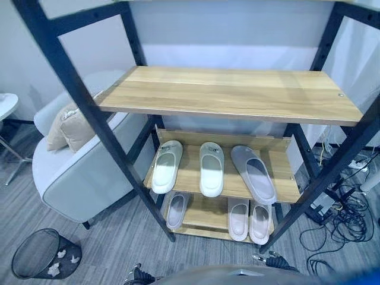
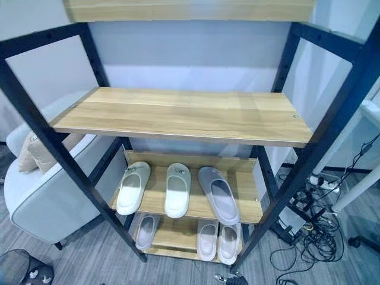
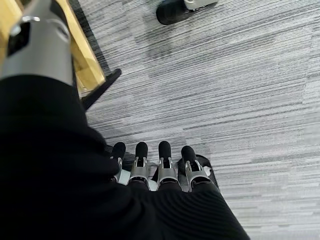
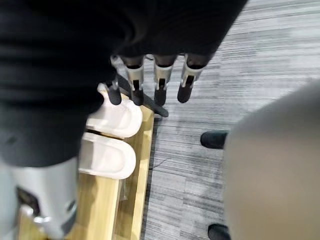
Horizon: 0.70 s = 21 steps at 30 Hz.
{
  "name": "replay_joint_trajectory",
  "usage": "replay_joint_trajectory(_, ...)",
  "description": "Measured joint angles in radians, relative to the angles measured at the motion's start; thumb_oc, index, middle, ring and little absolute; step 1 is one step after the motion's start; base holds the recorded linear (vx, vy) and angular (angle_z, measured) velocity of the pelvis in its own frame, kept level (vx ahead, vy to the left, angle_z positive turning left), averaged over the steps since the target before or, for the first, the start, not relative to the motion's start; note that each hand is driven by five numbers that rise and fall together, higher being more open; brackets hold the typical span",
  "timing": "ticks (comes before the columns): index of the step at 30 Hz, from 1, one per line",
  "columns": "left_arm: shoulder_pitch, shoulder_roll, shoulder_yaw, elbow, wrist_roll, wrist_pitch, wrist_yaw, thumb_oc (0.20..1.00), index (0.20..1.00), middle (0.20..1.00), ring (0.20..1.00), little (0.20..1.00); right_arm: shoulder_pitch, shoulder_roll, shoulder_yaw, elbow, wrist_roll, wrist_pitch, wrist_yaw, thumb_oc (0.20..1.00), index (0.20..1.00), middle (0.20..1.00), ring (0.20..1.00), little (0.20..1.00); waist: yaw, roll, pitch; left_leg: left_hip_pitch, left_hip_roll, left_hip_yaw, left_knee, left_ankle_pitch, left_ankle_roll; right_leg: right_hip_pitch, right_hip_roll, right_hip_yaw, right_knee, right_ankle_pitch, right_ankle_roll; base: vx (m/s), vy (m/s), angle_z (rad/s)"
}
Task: Arrange the slippers neatly on the shoe rack.
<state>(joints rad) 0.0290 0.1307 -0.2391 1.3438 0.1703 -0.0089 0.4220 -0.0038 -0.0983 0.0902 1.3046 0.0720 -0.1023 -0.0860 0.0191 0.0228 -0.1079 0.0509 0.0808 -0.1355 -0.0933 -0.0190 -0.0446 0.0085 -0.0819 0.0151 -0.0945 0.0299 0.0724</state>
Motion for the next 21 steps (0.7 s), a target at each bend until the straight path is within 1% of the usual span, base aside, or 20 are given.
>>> replay_joint_trajectory(1, -0.002, 0.0, -0.007, -0.006, 0.002, -0.003, -0.001, 1.0, 1.0, 1.0, 1.0, 1.0, -0.002, 0.001, 0.017, -0.001, -0.001, 0.0, 0.0, 1.0, 1.0, 1.0, 1.0, 1.0, 0.002, 0.0, 0.0, -0.002, 0.005, -0.006, 0.0, 0.001, -0.005, 0.0, 0.005, -0.004, 0.0, -0.001, -0.004, -0.02, -0.03, 0.08)
replay_joint_trajectory(3, -0.018, 0.005, -0.034, -0.005, 0.004, -0.007, -0.001, 1.0, 1.0, 1.0, 1.0, 1.0, -0.007, 0.01, 0.039, -0.004, -0.018, 0.0, 0.004, 1.0, 1.0, 1.0, 1.0, 1.0, 0.0, -0.008, 0.002, -0.009, 0.007, -0.015, 0.0, 0.0, -0.025, 0.0, 0.01, -0.016, 0.0, -0.003, -0.009, -0.04, -0.027, 0.16)
replay_joint_trajectory(5, -0.026, 0.016, -0.035, 0.001, 0.005, -0.018, -0.001, 1.0, 1.0, 1.0, 1.0, 1.0, -0.017, 0.023, 0.045, -0.003, -0.018, -0.002, 0.013, 1.0, 1.0, 1.0, 1.0, 1.0, 0.001, -0.024, 0.003, -0.022, -0.001, -0.022, -0.001, 0.003, -0.029, -0.013, 0.001, -0.026, -0.004, -0.003, -0.01, -0.07, -0.016, 0.15)
replay_joint_trajectory(6, -0.027, 0.021, -0.034, 0.008, 0.005, -0.02, -0.001, 1.0, 1.0, 1.0, 1.0, 1.0, -0.018, 0.041, 0.034, -0.002, -0.017, -0.002, 0.023, 1.0, 1.0, 1.0, 1.0, 1.0, 0.003, -0.028, -0.001, -0.036, -0.003, -0.022, -0.001, 0.006, -0.029, -0.028, -0.001, -0.026, -0.004, -0.003, -0.011, -0.06, -0.016, 0.05)
replay_joint_trajectory(9, -0.031, 0.033, -0.034, 0.031, 0.005, -0.021, -0.001, 1.0, 1.0, 1.0, 1.0, 1.0, -0.026, 0.058, 0.04, -0.003, -0.017, -0.002, 0.048, 1.0, 1.0, 1.0, 1.0, 1.0, 0.003, -0.046, -0.008, -0.056, -0.008, -0.03, -0.001, 0.011, -0.027, -0.039, -0.006, -0.029, -0.005, 0.0, -0.013, 0.03, -0.002, 0.04)
replay_joint_trajectory(10, -0.032, 0.035, -0.034, 0.034, 0.005, -0.021, -0.001, 1.0, 1.0, 1.0, 1.0, 1.0, -0.027, 0.059, 0.041, -0.003, -0.017, -0.002, 0.054, 1.0, 1.0, 1.0, 1.0, 1.0, 0.003, -0.047, -0.009, -0.054, -0.01, -0.038, -0.001, 0.011, -0.027, -0.035, -0.008, -0.033, -0.005, 0.0, -0.013, 0.05, 0.004, 0.11)
replay_joint_trajectory(11, -0.032, 0.034, -0.033, 0.034, 0.005, -0.022, -0.001, 1.0, 1.0, 1.0, 1.0, 1.0, -0.036, 0.079, 0.067, -0.003, -0.018, 0.0, 0.065, 1.0, 1.0, 1.0, 1.0, 1.0, 0.007, -0.047, -0.01, -0.055, -0.011, -0.039, -0.001, 0.011, -0.027, -0.033, -0.009, -0.039, -0.005, 0.0, -0.013, 0.05, -0.001, 0.15)
replay_joint_trajectory(13, -0.03, 0.033, -0.032, 0.013, 0.002, -0.026, -0.004, 1.0, 1.0, 1.0, 1.0, 1.0, -0.04, 0.094, 0.106, -0.024, -0.018, 0.002, 0.085, 1.0, 1.0, 1.0, 1.0, 1.0, 0.025, -0.045, -0.011, -0.061, -0.01, -0.048, 0.0, 0.013, -0.026, -0.033, -0.009, -0.05, -0.005, 0.003, -0.009, 0.0, 0.003, 0.18)
replay_joint_trajectory(15, -0.014, 0.036, -0.026, -0.055, -0.001, -0.049, -0.023, 1.0, 1.0, 1.0, 1.0, 1.0, -0.045, 0.102, 0.14, -0.061, -0.018, 0.007, 0.117, 1.0, 1.0, 1.0, 1.0, 1.0, 0.041, -0.045, -0.007, -0.072, -0.012, -0.067, 0.0, 0.019, -0.028, -0.037, -0.01, -0.068, -0.005, 0.003, -0.009, -0.04, 0.029, 0.23)
replay_joint_trajectory(16, -0.015, 0.035, -0.027, -0.06, -0.001, -0.057, -0.027, 1.0, 1.0, 1.0, 1.0, 1.0, -0.064, 0.1, 0.147, -0.065, -0.018, 0.007, 0.133, 1.0, 1.0, 1.0, 1.0, 1.0, 0.053, -0.036, -0.001, -0.073, -0.014, -0.067, 0.0, 0.02, -0.028, -0.039, -0.013, -0.074, -0.005, 0.002, -0.009, -0.03, 0.044, 0.14)
replay_joint_trajectory(18, -0.027, 0.024, -0.036, -0.037, -0.001, -0.068, -0.024, 1.0, 1.0, 1.0, 1.0, 1.0, -0.07, 0.105, 0.17, -0.075, -0.019, 0.009, 0.146, 1.0, 1.0, 1.0, 1.0, 1.0, 0.052, -0.033, 0.006, -0.08, -0.016, -0.069, 0.0, 0.023, -0.028, -0.038, -0.015, -0.078, -0.005, 0.002, -0.008, 0.0, 0.045, 0.08)
replay_joint_trajectory(21, -0.032, 0.029, -0.037, -0.033, 0.001, -0.069, -0.023, 1.0, 1.0, 1.0, 1.0, 1.0, -0.073, 0.119, 0.211, -0.109, -0.019, 0.011, 0.174, 1.0, 1.0, 1.0, 1.0, 1.0, 0.054, -0.047, 0.008, -0.078, -0.018, -0.07, 0.0, 0.024, -0.027, -0.036, -0.018, -0.079, -0.005, 0.002, -0.007, 0.04, 0.017, 0.02)
